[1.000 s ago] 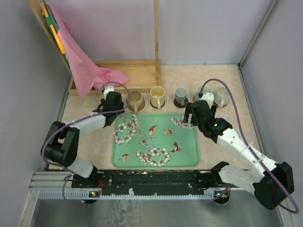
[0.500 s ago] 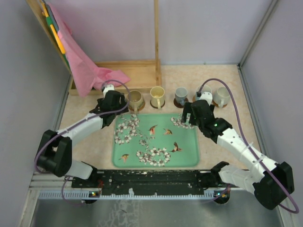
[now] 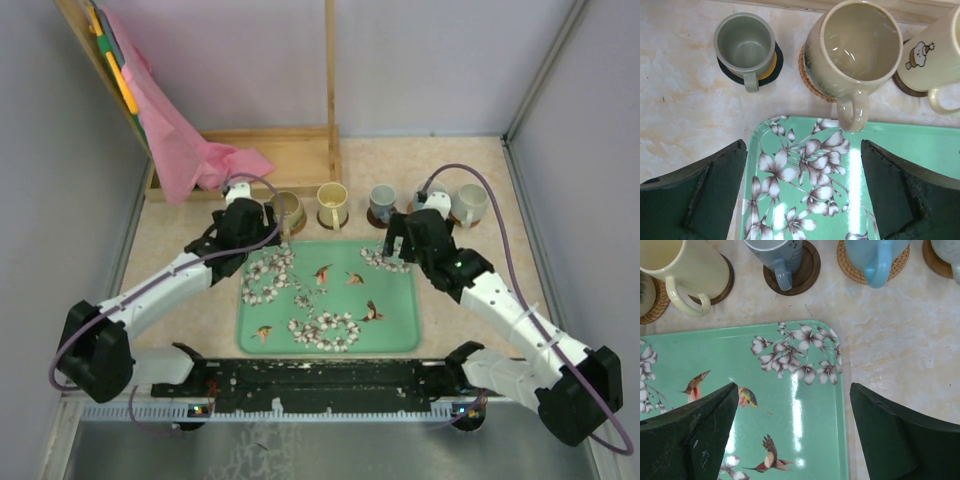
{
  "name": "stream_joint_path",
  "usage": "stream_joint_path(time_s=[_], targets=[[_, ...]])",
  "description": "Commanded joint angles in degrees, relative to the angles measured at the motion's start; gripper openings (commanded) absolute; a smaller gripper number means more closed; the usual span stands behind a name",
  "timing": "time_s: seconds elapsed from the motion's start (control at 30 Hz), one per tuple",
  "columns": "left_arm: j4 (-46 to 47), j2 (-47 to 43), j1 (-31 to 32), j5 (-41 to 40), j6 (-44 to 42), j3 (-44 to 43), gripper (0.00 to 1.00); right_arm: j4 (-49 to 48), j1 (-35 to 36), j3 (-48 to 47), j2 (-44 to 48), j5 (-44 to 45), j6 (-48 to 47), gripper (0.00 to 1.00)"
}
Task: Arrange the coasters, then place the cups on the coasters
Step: Reset both arms
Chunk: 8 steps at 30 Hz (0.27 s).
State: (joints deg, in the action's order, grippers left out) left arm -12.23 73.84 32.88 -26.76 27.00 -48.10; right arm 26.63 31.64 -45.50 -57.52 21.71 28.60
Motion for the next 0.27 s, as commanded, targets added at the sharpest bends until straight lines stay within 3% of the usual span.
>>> stream_joint_path(time_s=[0.0,0.23], targets=[[-1.6,-3.0,0.6,-0.2,0.6,-1.1,1.0,-1.1,-0.7,-2.9,2.4,0.8,0.6,0.93],[-2.1,-4.8,1.0,0.1,1.3,-0.1,1.0,-0.3,-0.7,-3.0,3.2,0.4,0.9,0.94]])
